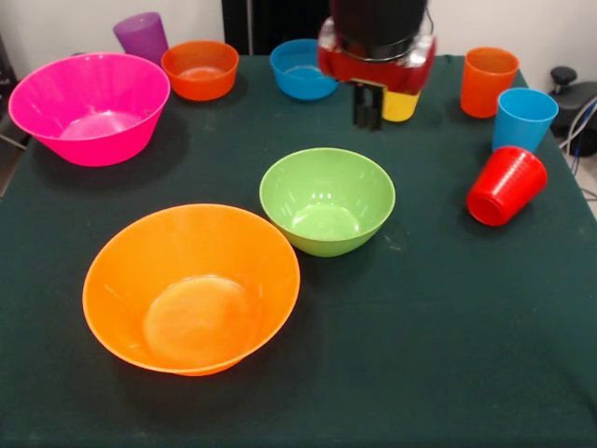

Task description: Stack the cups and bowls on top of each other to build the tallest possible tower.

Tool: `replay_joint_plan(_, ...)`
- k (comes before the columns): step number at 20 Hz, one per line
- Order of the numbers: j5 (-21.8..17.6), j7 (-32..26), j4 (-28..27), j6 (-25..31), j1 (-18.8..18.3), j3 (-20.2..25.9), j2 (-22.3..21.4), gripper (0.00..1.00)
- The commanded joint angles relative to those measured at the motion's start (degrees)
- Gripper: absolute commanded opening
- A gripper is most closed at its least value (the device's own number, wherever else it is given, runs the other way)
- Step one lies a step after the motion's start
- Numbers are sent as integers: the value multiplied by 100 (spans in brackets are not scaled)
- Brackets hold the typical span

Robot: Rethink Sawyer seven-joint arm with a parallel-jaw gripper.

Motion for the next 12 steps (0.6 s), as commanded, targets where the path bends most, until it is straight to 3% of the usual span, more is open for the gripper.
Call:
replay_joint_plan(1,-700,-668,-15,-367,-276,301,322,0)
replay_joint_plan(12,-957,-769,265,-201,-729,531,101,0)
